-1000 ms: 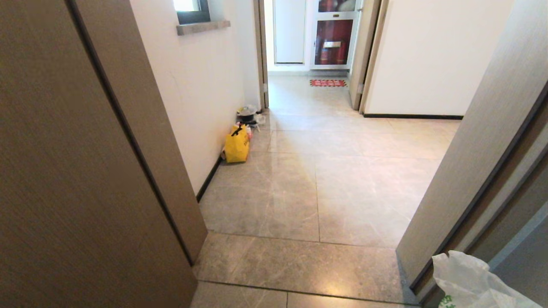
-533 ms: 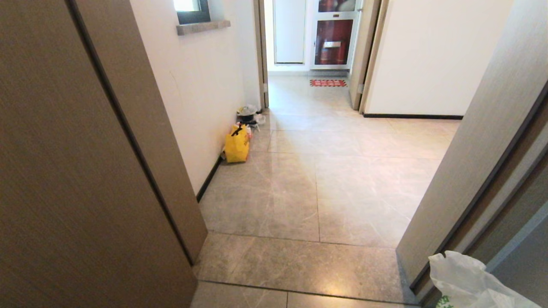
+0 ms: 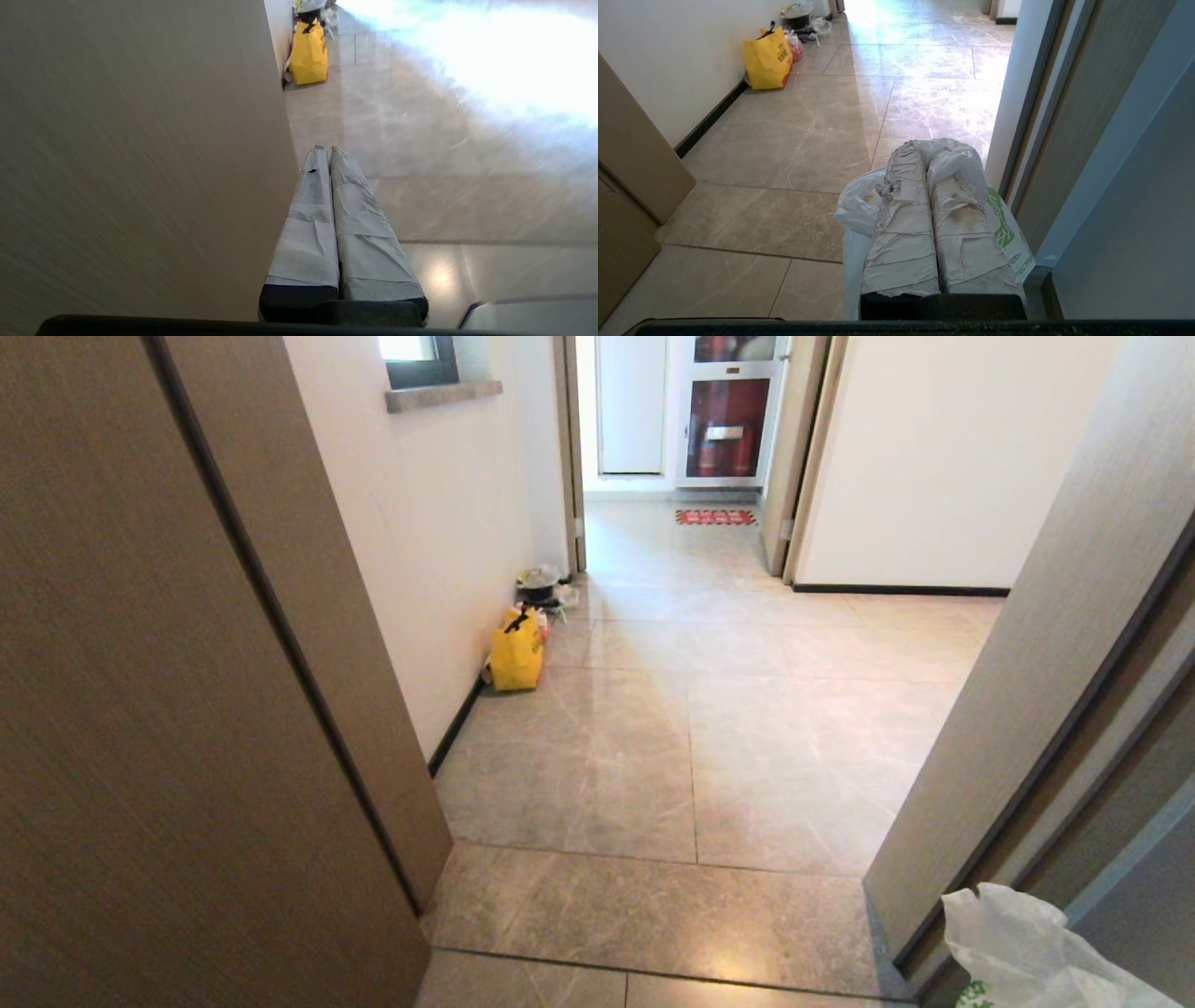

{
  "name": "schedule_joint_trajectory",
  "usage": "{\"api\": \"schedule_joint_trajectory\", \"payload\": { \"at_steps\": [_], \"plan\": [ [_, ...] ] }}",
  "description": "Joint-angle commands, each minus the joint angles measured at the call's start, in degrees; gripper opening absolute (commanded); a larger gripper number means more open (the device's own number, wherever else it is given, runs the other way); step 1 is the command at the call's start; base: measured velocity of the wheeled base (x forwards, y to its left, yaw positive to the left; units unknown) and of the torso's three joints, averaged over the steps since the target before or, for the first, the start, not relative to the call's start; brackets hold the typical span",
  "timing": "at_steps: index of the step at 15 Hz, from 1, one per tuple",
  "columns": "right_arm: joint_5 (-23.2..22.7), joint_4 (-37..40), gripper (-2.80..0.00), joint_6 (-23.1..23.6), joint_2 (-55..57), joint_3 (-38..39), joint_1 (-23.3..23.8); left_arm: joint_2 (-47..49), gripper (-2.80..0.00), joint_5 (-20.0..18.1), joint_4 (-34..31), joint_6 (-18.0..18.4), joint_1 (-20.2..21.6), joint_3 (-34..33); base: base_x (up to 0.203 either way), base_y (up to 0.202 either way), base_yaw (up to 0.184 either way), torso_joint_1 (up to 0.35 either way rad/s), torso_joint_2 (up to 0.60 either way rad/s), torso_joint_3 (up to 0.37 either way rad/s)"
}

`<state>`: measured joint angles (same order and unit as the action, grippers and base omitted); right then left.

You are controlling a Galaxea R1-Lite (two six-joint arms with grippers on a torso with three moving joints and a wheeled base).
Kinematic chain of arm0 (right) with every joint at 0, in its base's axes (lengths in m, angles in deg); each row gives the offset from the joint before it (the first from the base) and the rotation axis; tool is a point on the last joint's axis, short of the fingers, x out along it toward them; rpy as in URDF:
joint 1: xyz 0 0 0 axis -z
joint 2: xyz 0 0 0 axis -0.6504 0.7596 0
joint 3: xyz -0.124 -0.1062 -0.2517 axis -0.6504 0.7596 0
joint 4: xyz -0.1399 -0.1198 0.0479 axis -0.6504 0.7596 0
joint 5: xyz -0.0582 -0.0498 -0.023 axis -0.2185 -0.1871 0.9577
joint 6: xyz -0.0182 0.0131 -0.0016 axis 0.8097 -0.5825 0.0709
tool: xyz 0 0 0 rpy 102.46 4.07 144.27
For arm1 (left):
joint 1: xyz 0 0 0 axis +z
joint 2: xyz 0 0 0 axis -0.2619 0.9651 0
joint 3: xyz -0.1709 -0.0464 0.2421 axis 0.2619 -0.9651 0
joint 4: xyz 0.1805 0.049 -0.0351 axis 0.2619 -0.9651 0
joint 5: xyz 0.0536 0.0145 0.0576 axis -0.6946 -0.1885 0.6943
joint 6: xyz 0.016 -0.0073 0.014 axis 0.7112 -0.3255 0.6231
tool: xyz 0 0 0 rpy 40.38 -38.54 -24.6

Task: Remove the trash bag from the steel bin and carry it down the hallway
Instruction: Put the trash bag at the door

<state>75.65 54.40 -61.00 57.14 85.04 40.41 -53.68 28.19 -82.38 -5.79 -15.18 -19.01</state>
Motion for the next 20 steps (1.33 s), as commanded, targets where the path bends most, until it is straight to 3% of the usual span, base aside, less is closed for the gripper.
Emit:
{"api": "schedule_joint_trajectory", "payload": {
  "at_steps": [1, 3, 12, 15, 20],
  "plan": [
    [0.0, 0.0, -2.80, 0.0, 0.0, 0.0, 0.0, -0.1, -2.80, 0.3, 0.5, -4.0, 0.0, -0.2, 0.000, 0.000, 0.000, 0.000, 0.00, 0.000],
    [0.0, 0.0, -2.80, 0.0, 0.0, 0.0, 0.0, -0.1, -2.80, 0.8, 0.8, -5.4, 0.0, -0.3, 0.000, 0.000, 0.000, 0.000, 0.00, 0.000],
    [0.0, 0.0, -2.80, 0.0, 0.0, 0.0, 0.0, -0.1, -2.80, 1.5, 1.3, -5.4, 0.0, -0.5, 0.000, 0.000, 0.000, 0.000, 0.00, 0.000],
    [0.0, 0.0, -2.80, 0.0, 0.0, 0.0, 0.0, -0.1, -2.80, 1.0, 1.5, -1.4, 0.0, -0.8, 0.000, 0.000, 0.000, 0.000, 0.00, 0.000],
    [0.0, 0.0, -2.80, 0.0, 0.0, 0.0, 0.0, -0.1, -2.80, 0.9, 1.6, -1.3, 0.0, -0.8, 0.000, 0.000, 0.000, 0.000, 0.00, 0.000]
  ]
}}
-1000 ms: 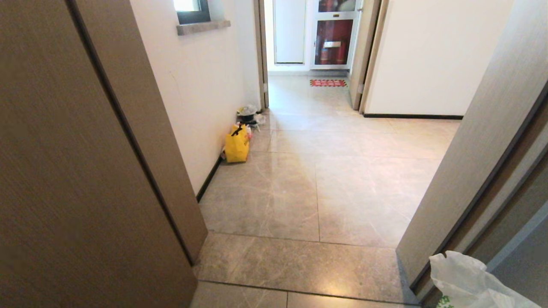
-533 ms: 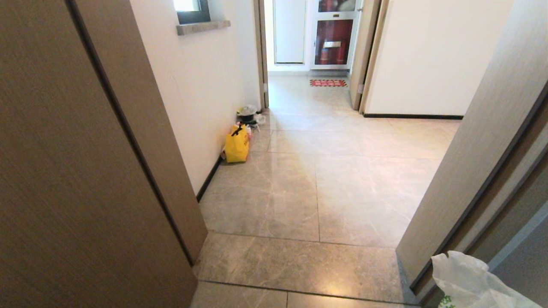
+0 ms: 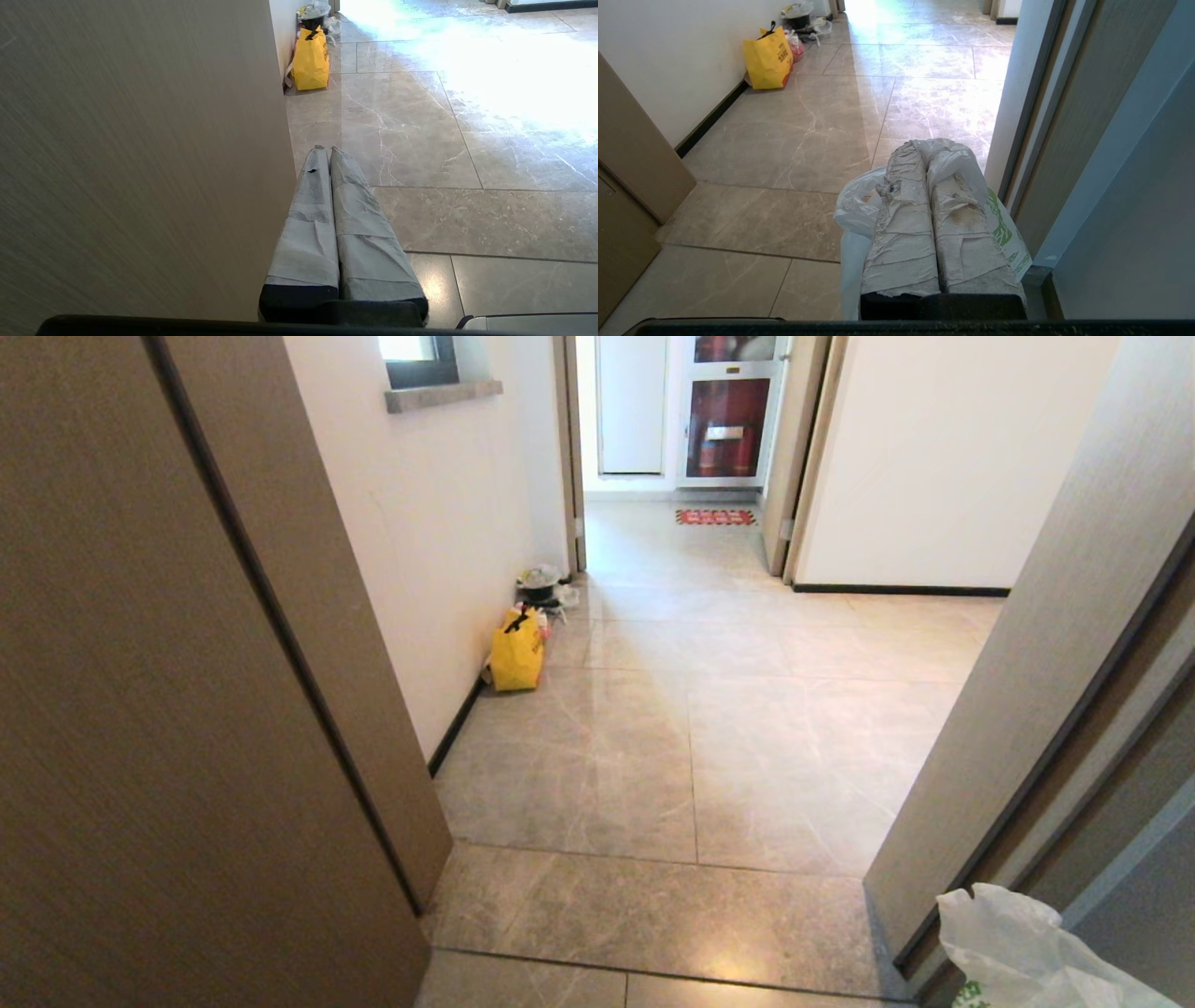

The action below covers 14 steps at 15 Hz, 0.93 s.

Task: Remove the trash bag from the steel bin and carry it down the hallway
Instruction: Put the trash bag at the door

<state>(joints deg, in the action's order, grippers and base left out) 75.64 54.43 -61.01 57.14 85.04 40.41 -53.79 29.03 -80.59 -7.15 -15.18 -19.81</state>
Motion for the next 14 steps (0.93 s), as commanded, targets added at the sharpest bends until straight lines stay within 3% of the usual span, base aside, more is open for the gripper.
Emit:
{"api": "schedule_joint_trajectory", "payload": {
  "at_steps": [1, 14],
  "plan": [
    [0.0, 0.0, -2.80, 0.1, 0.0, 0.0, 0.0, 0.0, -2.80, -0.1, -0.2, -0.2, 0.0, 0.0, 0.000, 0.000, 0.000, 0.000, 0.00, 0.000],
    [0.0, 0.0, -2.80, 0.1, 0.0, 0.0, 0.0, 0.0, -2.80, 0.0, -0.1, 0.0, 0.0, 0.0, 0.000, 0.000, 0.000, 0.000, 0.00, 0.000]
  ]
}}
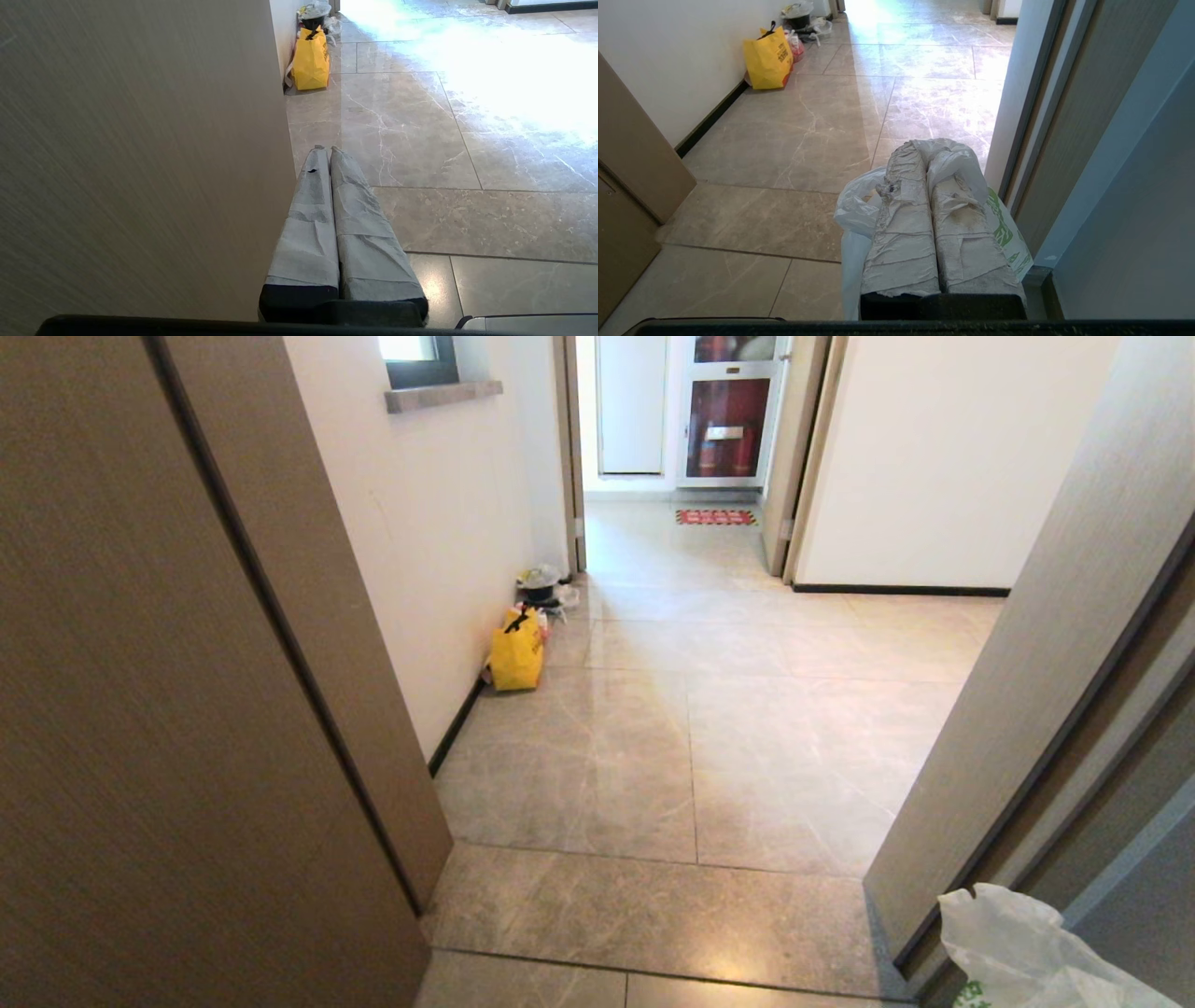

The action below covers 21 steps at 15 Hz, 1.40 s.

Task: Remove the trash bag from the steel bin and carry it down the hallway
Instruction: Put the trash bag at the door

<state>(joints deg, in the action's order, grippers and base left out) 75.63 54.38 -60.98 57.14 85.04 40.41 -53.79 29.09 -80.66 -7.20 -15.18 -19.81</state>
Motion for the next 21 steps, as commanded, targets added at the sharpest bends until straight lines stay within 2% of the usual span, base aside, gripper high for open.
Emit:
{"api": "schedule_joint_trajectory", "payload": {
  "at_steps": [1, 13, 21],
  "plan": [
    [0.0, 0.0, -2.80, 0.0, 0.0, 0.0, 0.0, 0.0, -2.80, 0.1, 0.0, 0.3, 0.0, 0.0, 0.000, 0.000, 0.000, 0.000, 0.00, 0.000],
    [0.0, 0.0, -2.80, 0.0, 0.0, 0.0, 0.0, 0.0, -2.80, 0.1, 0.0, -0.8, 0.0, 0.0, 0.005, 0.000, 0.000, 0.000, 0.00, 0.000],
    [0.0, 0.0, -2.80, 0.0, 0.0, 0.0, 0.0, 0.0, -2.80, 0.7, 0.1, -2.6, 0.0, 0.0, 0.189, 0.000, 0.001, 0.002, 0.00, 0.002]
  ]
}}
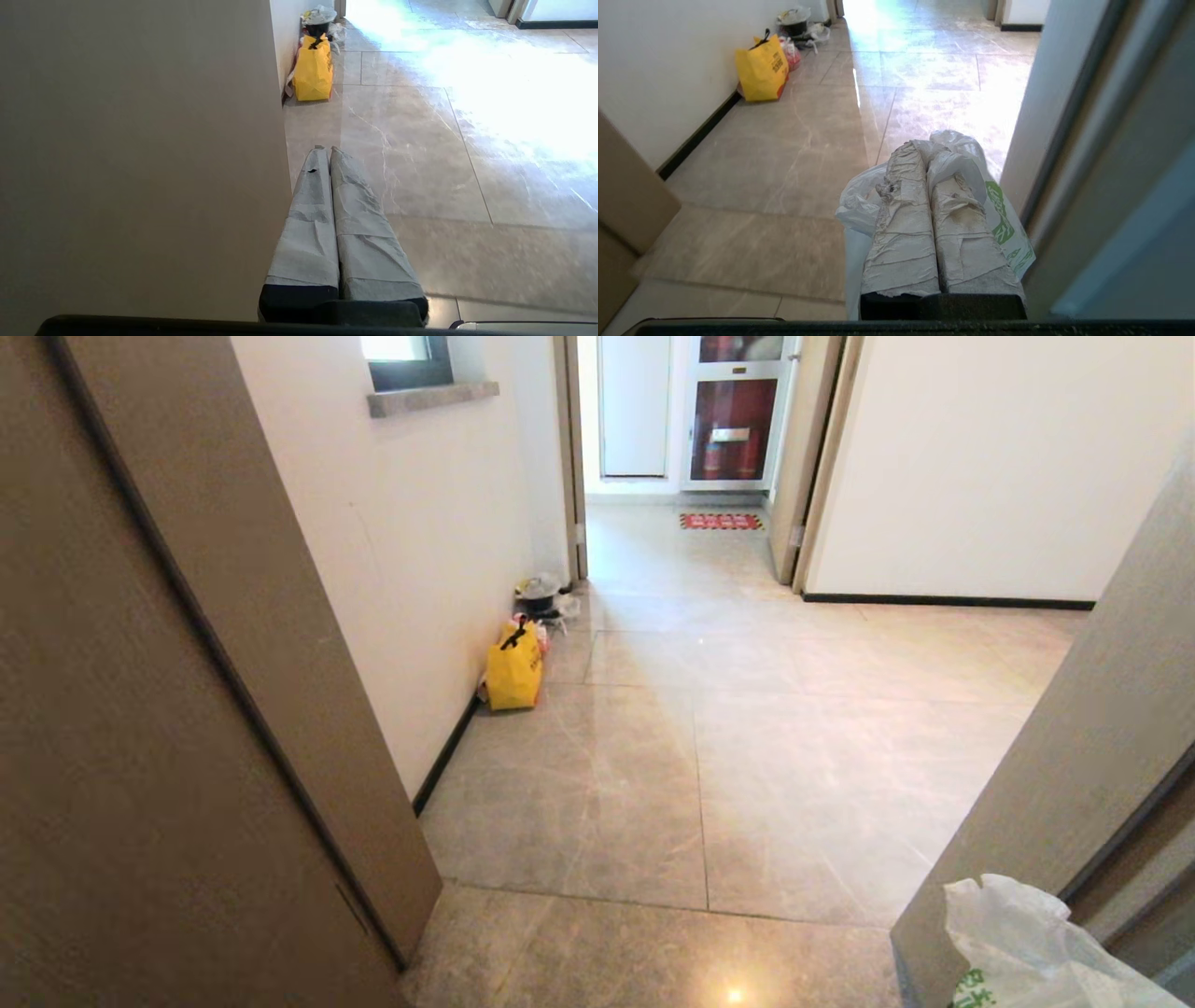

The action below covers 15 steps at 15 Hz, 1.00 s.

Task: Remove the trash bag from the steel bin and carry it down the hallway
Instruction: Put the trash bag at the door

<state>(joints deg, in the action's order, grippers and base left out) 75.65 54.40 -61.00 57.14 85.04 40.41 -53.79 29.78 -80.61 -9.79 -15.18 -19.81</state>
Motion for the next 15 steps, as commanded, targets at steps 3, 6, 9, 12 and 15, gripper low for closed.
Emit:
{"api": "schedule_joint_trajectory", "payload": {
  "at_steps": [3, 6, 9, 12, 15],
  "plan": [
    [0.0, 0.0, -2.80, 0.0, 0.0, 0.0, 0.0, 0.0, -2.80, 0.0, 0.0, 0.2, 0.0, 0.0, 0.191, 0.000, 0.001, 0.004, 0.01, 0.001],
    [0.0, 0.0, -2.80, 0.0, 0.0, 0.0, 0.0, 0.0, -2.80, 0.0, 0.0, 0.0, 0.0, 0.0, 0.134, 0.000, 0.002, 0.001, 0.00, 0.000],
    [0.0, 0.0, -2.80, 0.0, 0.0, 0.0, 0.0, 0.0, -2.80, 0.0, 0.0, 0.2, 0.0, 0.0, 0.000, 0.000, 0.000, 0.000, 0.00, 0.000],
    [0.0, 0.0, -2.80, 0.0, 0.0, 0.0, 0.0, 0.0, -2.80, 0.0, 0.0, 0.3, 0.0, 0.0, 0.000, 0.000, 0.000, 0.000, 0.00, 0.000],
    [0.0, -0.1, -2.80, 0.0, 0.0, 0.0, 0.0, 0.0, -2.80, -0.2, 0.0, 0.6, 0.0, 0.0, 0.000, 0.000, 0.000, 0.000, 0.00, 0.000]
  ]
}}
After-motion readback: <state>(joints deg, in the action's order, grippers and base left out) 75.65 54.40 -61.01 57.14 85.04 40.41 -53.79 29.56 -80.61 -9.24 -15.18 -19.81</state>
